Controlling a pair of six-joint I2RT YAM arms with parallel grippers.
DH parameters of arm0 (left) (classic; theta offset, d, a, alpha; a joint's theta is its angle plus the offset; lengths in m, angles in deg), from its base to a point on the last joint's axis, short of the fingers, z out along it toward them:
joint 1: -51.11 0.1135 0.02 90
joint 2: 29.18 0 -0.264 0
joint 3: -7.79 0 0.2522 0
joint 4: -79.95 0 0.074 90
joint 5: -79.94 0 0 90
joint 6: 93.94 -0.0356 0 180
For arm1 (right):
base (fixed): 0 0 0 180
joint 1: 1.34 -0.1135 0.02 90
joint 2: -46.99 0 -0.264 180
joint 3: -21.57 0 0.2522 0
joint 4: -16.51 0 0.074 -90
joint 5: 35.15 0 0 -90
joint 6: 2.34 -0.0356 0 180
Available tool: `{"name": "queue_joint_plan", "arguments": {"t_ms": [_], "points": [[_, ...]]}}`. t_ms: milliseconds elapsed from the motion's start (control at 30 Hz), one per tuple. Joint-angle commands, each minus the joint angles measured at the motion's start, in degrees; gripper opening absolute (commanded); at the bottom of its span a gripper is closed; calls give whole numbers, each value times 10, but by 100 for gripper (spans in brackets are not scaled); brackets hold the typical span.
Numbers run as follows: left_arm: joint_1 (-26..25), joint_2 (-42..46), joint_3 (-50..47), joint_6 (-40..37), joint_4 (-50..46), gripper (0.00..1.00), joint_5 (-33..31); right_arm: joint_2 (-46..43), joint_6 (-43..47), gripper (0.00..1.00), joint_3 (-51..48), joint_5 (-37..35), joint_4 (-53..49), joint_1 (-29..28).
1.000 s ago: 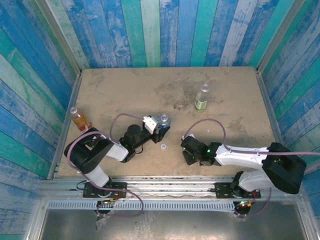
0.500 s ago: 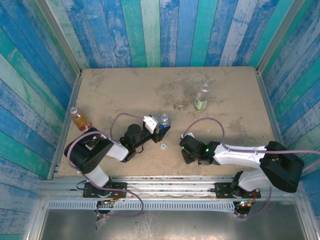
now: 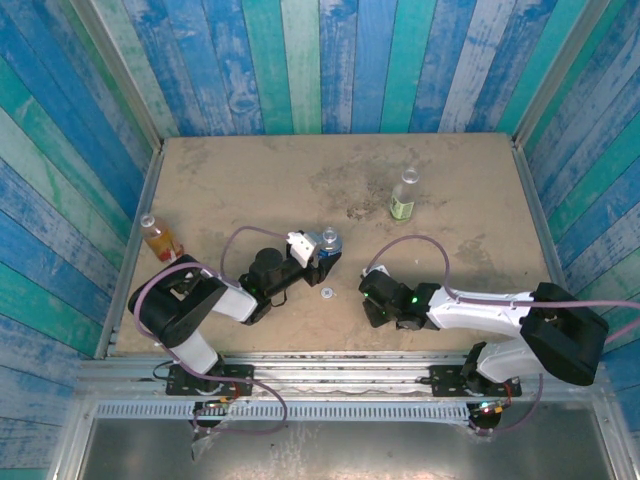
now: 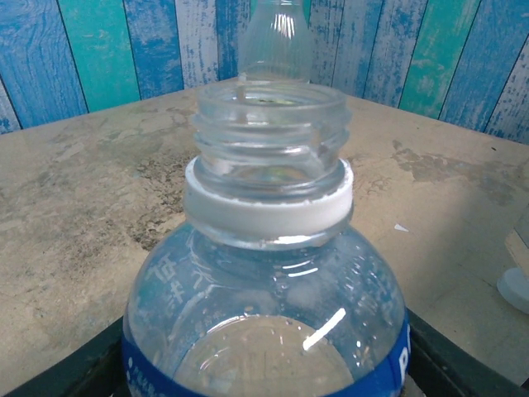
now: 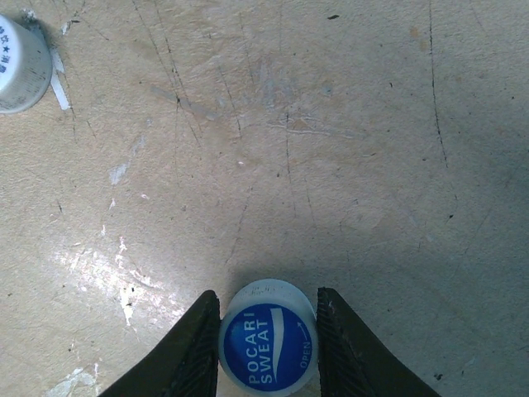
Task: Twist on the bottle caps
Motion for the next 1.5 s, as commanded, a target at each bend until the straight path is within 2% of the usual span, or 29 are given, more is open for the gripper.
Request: {"name": "queue_joint_plan", "arguments": {"t_ms": [0,267,533,700,933,1467], "points": [[-3,13,12,-4,1,64,12,-13,7,31,23,-12,-26,-4],[-6,-20,20,18,32,62,32,-49,25,31,98,-28,-124,3],[-13,-45,32,20,35,62,42,-53,85,32,235,8,-187,28],[-14,-53,29,17,44,64,44,-29,135,31,321,30,-205,47],[-17,-95,20,27,102,65,50,29,162,32,401,88,-223,81],[-20,-156,18,10,120,66,39,135,198,33,475,160,-269,118]]}}
